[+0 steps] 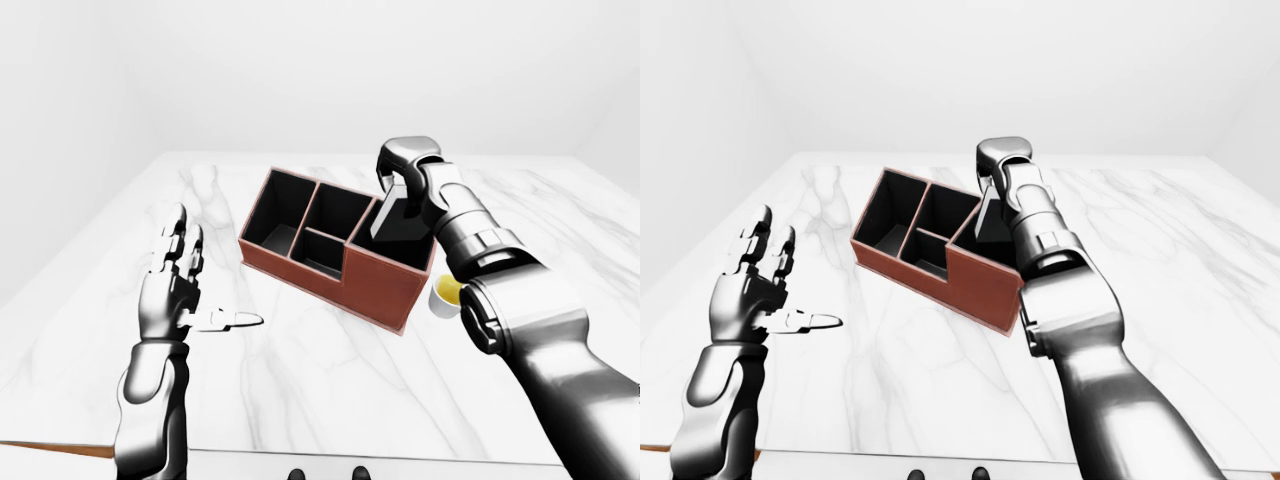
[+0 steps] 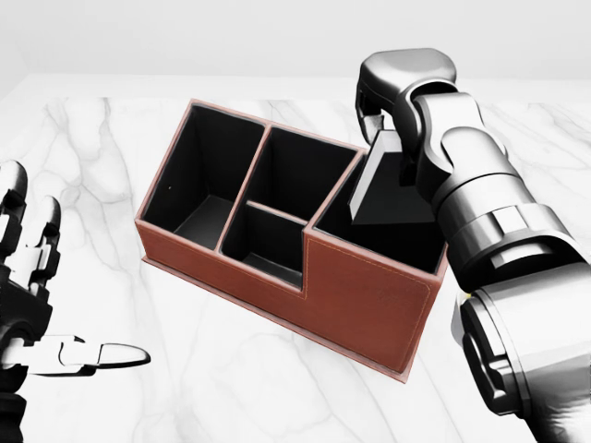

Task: Pick up the book and place it in the right compartment of the caddy.

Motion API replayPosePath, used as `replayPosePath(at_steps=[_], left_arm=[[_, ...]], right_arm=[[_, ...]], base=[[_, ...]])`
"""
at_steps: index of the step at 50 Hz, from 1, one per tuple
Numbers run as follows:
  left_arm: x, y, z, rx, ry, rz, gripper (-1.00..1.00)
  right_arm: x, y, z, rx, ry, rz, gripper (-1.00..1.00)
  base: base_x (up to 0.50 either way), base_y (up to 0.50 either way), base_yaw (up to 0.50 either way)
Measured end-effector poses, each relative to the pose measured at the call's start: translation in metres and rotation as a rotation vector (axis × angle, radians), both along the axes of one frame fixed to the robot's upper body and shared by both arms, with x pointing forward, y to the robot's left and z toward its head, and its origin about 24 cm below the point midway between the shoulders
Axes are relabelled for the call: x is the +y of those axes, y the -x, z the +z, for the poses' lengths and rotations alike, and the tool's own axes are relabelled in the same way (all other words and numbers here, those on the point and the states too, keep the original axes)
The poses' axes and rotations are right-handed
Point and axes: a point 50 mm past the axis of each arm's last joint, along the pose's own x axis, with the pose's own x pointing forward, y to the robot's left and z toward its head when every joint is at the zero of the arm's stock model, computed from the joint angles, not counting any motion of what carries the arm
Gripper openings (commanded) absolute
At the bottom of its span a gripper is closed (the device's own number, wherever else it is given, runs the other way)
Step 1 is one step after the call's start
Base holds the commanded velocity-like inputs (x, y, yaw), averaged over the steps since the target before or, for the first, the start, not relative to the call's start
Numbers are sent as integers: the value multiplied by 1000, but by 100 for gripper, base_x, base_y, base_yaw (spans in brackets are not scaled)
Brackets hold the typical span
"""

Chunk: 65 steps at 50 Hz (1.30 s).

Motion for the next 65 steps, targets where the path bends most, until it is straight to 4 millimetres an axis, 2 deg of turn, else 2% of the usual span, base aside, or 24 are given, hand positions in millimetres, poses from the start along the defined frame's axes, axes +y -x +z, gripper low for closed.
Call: replayPosePath(at_steps=[26, 65], left_arm=[[7, -8, -14, 67, 10, 15, 100], [13, -11, -29, 123, 16, 34, 100]], right_arm=[[5, 2, -29, 25, 21, -13, -100], [7, 5, -51, 24, 21, -39, -100]], base=[[0, 0, 0], [0, 0, 0]])
